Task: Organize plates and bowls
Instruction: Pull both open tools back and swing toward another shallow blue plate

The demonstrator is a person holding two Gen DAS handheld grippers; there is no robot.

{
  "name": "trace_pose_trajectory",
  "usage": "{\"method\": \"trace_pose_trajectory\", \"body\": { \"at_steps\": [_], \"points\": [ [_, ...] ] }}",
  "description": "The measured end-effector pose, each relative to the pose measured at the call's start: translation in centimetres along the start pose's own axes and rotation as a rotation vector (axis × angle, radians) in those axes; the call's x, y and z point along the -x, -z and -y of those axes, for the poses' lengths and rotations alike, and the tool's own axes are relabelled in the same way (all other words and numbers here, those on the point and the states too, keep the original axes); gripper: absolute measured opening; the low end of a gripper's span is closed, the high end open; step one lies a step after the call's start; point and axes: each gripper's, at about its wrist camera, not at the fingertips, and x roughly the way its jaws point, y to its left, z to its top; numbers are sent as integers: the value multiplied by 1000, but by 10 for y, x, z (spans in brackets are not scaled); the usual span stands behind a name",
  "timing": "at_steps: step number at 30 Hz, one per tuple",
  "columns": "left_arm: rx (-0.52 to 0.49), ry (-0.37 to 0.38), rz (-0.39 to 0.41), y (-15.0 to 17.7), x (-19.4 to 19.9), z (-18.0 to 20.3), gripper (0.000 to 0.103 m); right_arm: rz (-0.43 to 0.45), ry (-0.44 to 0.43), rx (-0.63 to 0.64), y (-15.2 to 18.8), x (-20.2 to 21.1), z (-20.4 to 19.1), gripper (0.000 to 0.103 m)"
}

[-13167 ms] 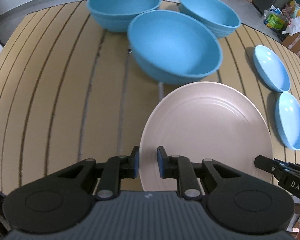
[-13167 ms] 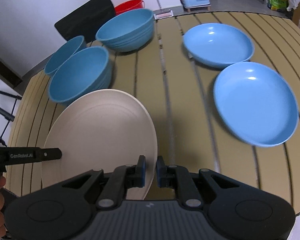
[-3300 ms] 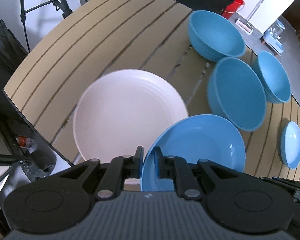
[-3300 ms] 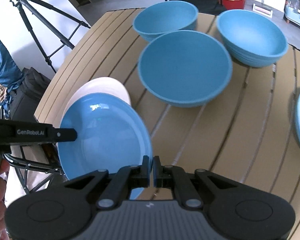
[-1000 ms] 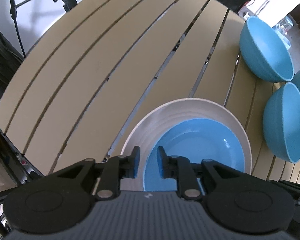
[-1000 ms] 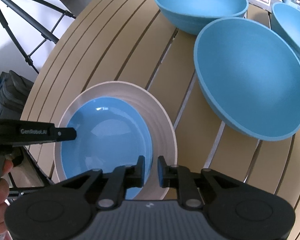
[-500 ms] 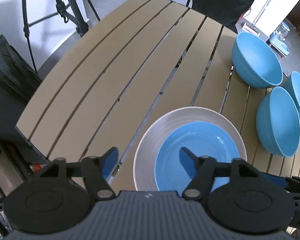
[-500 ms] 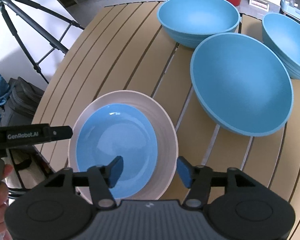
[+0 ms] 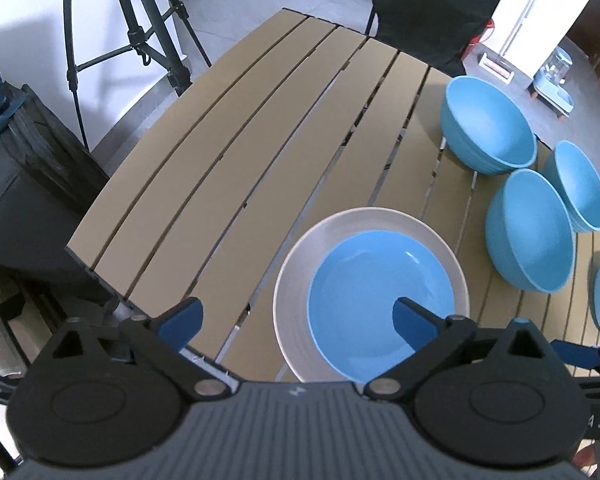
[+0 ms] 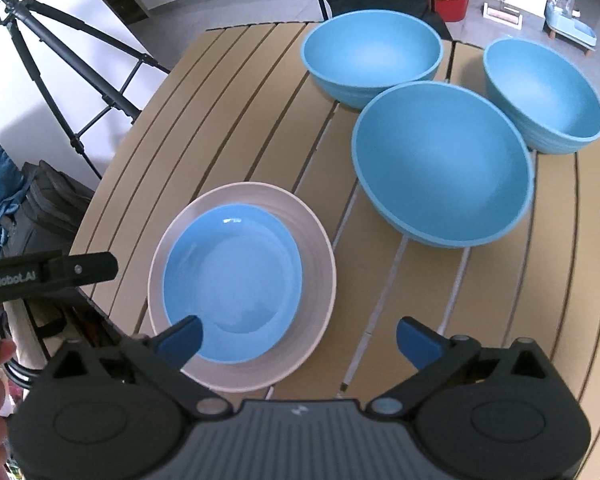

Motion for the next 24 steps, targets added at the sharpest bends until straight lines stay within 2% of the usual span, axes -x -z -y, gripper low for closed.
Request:
{"method": "trace_pose_trajectory", "body": {
  "at_steps": [15,24],
  "points": [
    [-41,24,15,14,64,22,103,43,36,-24,19,76,15,103],
    [-114,46,42,14,92,49,103,73,75,-75,29,114,35,103]
  ]
}}
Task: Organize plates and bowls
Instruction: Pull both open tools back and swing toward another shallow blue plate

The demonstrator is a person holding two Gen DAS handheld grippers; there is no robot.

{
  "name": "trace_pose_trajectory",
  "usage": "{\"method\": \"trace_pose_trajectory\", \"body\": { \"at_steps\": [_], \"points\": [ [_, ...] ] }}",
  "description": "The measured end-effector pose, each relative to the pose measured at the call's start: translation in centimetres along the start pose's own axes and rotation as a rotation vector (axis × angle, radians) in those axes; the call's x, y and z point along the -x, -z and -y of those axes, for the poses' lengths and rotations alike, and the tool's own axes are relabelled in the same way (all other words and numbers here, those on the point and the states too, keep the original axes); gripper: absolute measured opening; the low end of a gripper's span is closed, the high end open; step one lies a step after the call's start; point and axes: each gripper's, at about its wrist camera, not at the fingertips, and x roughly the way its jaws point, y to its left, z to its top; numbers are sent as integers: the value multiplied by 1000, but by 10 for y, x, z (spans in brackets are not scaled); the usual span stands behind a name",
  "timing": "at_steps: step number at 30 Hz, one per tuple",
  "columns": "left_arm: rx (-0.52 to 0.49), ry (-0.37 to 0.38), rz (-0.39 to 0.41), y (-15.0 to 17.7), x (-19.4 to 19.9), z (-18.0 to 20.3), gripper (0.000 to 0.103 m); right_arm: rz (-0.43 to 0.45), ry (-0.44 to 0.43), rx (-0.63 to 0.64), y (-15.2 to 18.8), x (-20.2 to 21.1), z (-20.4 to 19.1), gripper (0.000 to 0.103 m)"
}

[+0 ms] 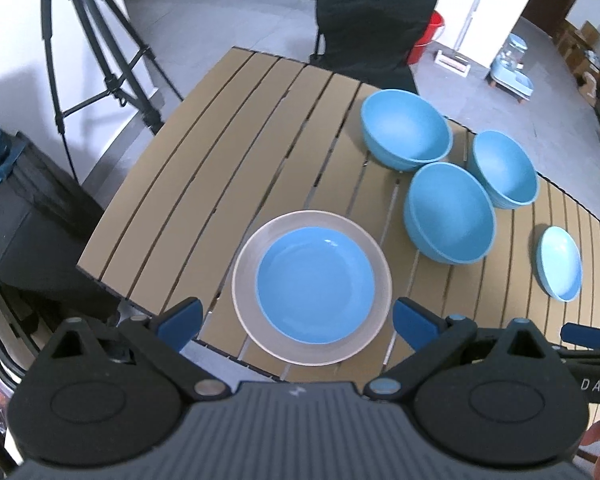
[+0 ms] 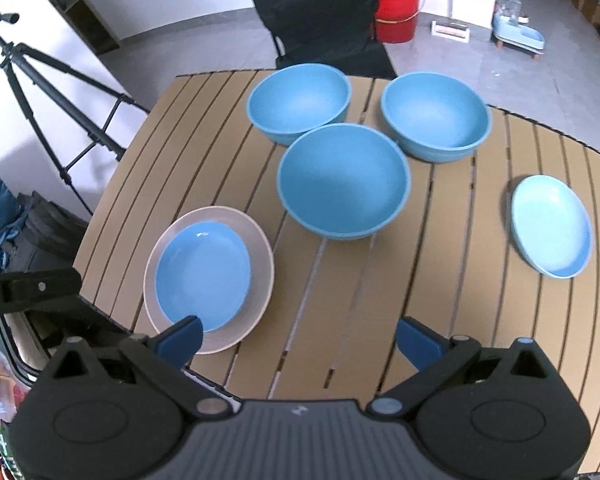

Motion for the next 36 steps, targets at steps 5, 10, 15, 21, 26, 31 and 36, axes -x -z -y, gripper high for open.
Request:
{"method": "trace_pose_trajectory", "body": {
  "at_steps": [5,10,15,21,26,31,36],
  "points": [
    [-34,25,6,0,7,17,103,21,25,-20,1,16,12,103],
    [-55,40,12,-1,13,35,103,35,45,-42,5,28,28,103],
    [-72,42,17,-2,15,56,103,35,63,-51,8,35,48,103],
    [-70,46,19,-5,17,92,103,28,64,-45,5,41,77,103],
    [-69,49,21,-6,17,127,103,23,66,-36,-1,48,107,103],
    [-75,51,16,-10,12,161,103,22,67,-29,-11,54,138,103],
    [-83,62,10,-13,3,190,103,23,70,-43,-17,55,168,103]
  ]
}}
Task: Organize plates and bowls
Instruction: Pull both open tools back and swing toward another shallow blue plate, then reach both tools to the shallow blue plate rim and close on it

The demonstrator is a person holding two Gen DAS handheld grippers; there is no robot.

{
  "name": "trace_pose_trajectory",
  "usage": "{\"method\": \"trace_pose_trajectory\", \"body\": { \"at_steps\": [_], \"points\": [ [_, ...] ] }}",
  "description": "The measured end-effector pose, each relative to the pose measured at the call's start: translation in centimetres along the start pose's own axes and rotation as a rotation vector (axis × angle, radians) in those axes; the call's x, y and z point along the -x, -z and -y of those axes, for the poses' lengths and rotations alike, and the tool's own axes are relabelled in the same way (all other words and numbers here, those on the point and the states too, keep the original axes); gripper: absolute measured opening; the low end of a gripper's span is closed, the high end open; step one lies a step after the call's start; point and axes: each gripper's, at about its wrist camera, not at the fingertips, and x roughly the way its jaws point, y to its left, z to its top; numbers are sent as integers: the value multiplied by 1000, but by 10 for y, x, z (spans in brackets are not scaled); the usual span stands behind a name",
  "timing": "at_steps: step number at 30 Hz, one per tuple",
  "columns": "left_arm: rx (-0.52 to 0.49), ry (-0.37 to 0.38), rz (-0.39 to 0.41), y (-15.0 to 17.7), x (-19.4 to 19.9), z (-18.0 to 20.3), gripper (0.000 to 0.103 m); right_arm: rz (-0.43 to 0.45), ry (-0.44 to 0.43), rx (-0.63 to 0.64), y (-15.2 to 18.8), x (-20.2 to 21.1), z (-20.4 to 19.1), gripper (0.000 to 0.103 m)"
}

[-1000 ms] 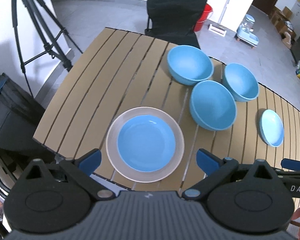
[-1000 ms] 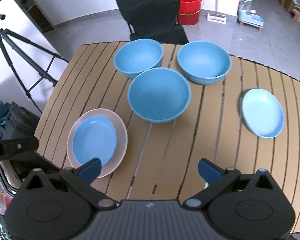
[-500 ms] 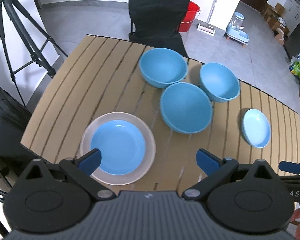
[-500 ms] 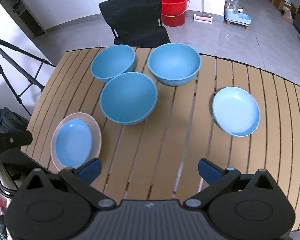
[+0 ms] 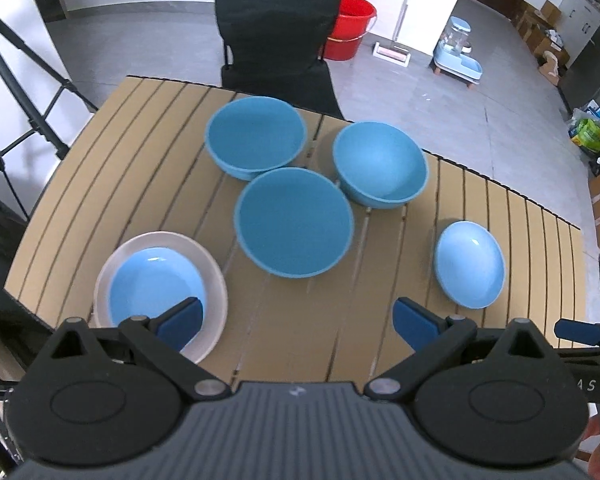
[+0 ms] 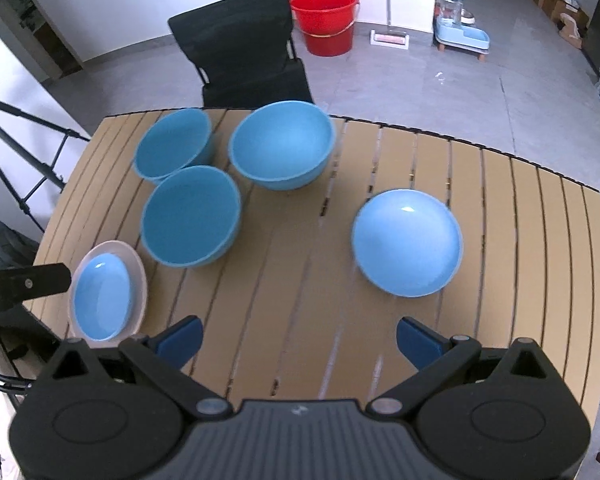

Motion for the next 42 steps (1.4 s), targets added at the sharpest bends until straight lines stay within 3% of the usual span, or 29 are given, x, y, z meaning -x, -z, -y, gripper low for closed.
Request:
{"method": "trace_pose_trajectory", "body": {
  "at_steps": [24,39,42],
  "points": [
    [-50,36,-64,-25,-101,138,103,-9,56,-21,-33,-44,140,103],
    [-49,4,-112,-24,-172,174,103,-20,45,-1,-49,-102,185,103],
    [-48,-10,-118,-24,-189,178,103,-24,44,-2,-53,-117,191,96]
  ]
}}
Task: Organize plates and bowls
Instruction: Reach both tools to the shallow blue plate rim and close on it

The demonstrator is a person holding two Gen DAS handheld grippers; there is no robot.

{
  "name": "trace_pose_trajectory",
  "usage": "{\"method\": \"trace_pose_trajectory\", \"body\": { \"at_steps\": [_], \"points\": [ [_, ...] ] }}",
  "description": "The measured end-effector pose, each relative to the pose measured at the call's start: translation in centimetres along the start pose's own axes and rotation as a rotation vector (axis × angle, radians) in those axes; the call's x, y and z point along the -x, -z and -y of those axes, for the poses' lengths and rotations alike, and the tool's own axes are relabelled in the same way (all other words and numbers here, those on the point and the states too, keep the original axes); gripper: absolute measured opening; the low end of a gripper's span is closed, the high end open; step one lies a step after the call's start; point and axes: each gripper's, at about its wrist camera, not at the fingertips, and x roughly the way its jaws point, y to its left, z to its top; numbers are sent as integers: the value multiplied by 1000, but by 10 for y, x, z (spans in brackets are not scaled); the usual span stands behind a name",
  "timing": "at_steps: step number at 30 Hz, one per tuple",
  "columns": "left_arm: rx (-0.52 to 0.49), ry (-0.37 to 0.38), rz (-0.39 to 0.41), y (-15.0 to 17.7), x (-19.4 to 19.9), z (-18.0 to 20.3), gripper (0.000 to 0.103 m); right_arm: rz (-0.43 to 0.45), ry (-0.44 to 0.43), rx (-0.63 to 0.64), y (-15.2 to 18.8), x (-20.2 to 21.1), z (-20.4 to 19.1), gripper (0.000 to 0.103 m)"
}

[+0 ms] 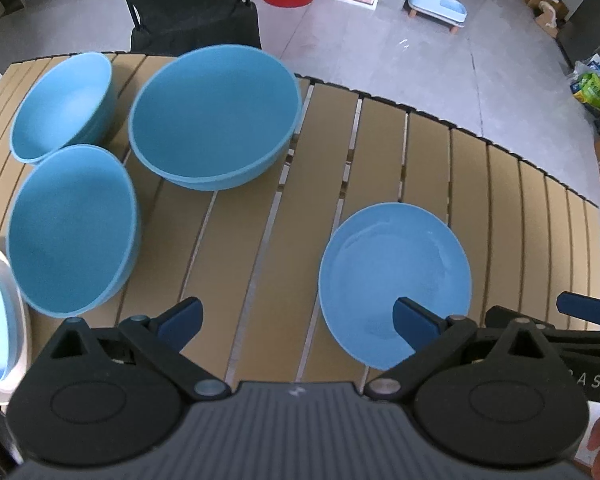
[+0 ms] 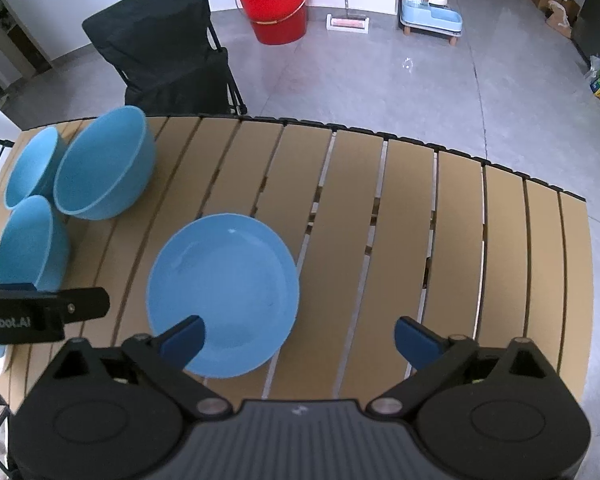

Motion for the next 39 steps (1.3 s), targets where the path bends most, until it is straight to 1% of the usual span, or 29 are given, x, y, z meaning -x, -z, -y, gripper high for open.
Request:
{"method": "trace_pose_trajectory", "body": {
  "at_steps": [2,8,11,13,14,15,16,19,20,21,22,23,27,30,33,36,39],
  "points": [
    [1,-9,-4,-2,-10,2,103,-6,-5,-5,-3,-10,3,93],
    [10,-22,-30,-8,-36,4,100,-26,-27,1,-10,-37,7,80],
    [35,-19,-59,-12,-48,2,92,-44,-42,-5,-15,-50,8,72],
    [51,-11,-76,-14,-55,0,84,-54,-53,-5,-18,-57,8,68],
    [56,-8,-85,-15,-57,0,82,-58,-57,-5,-19,-60,8,64],
    [60,-5,-92,-16,-60,-1,77,-63,-58,-5,-21,-62,8,61],
    [64,2,-98,-16,-61,-1,71,-68,-60,-7,-22,-65,8,59],
    [59,9,-112,-19,-66,0,57,-74,-73,-16,-25,-71,10,53],
    [58,8,-115,-20,-68,1,54,-78,-79,-20,-26,-72,10,49],
    [57,10,-119,-20,-70,1,48,-82,-87,-22,-27,-74,11,44],
    [58,12,-126,-20,-72,1,44,-89,-95,-26,-27,-76,11,41],
    [61,14,-130,-20,-74,1,42,-94,-101,-30,-27,-78,12,37],
    [69,29,-148,-20,-79,-2,27,-101,-112,-39,-26,-82,13,24],
    [73,36,-156,-20,-82,-1,19,-97,-118,-44,-25,-84,14,15],
    [86,50,-158,-21,-83,-2,15,-90,-127,-55,-26,-85,16,10],
    [87,53,-155,-21,-83,-2,13,-87,-132,-70,-26,-86,19,7],
    [86,51,-155,-21,-83,-1,12,-76,-137,-70,-28,-88,17,6]
  ]
}}
